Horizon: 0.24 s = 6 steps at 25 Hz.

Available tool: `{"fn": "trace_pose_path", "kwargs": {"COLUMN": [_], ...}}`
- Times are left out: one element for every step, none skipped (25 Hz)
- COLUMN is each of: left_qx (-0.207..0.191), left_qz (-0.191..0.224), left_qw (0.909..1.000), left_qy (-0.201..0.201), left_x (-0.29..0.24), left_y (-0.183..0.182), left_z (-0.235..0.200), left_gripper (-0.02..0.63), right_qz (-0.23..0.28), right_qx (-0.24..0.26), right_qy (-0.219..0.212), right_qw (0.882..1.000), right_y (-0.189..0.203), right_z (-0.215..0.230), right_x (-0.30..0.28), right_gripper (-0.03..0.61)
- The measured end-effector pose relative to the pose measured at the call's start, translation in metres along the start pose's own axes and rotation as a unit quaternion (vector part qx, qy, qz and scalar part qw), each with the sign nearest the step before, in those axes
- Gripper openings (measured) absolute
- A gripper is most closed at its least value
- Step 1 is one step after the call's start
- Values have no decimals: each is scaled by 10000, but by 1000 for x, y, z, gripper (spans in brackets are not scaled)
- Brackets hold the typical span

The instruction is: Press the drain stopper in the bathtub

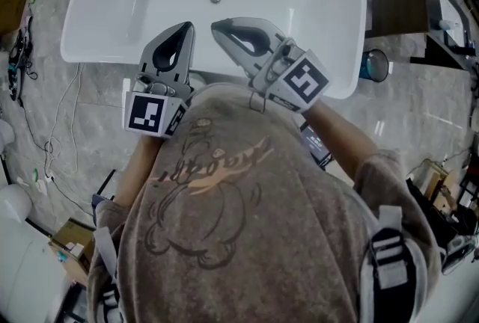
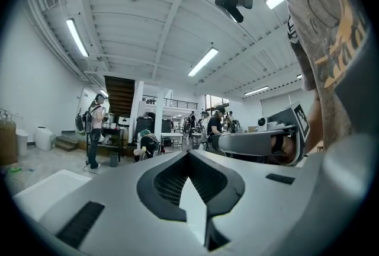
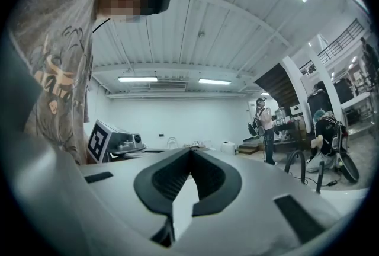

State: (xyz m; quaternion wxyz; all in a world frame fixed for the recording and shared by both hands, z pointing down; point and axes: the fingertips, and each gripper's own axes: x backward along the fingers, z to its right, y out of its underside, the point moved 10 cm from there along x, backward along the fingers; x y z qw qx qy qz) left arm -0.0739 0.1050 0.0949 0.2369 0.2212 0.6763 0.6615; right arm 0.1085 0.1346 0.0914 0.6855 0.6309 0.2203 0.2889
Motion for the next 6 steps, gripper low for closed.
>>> {"fn": "trace_pose_path", "kwargs": {"left_qx": [2, 3, 1, -2, -5, -7], "left_qz": [4, 9, 14, 20, 27, 34], "left_qw": [10000, 10000, 10000, 10000, 10000, 10000], "left_qy": [-21, -40, -54, -65, -74, -83], "left_x": [0, -1, -2, -4, -5, -7], "left_y": [0, 0, 0, 0, 0, 0], "left_z": [0, -1, -1, -1, -1, -1], "left_gripper": [0, 0, 0, 0, 0, 0], "right_qz": [12, 20, 20, 15, 9, 2], "right_qx": [7, 10, 9, 8, 7, 7], "right_qy": [7, 7, 0, -12, -28, -46], "right_qw": [10000, 10000, 10000, 10000, 10000, 10000], "right_y": [0, 0, 0, 0, 0, 0], "right_z": [1, 2, 3, 4, 5, 7], "right_x": [0, 0, 0, 0, -1, -1], "right_gripper": [0, 0, 0, 0, 0, 0]}}
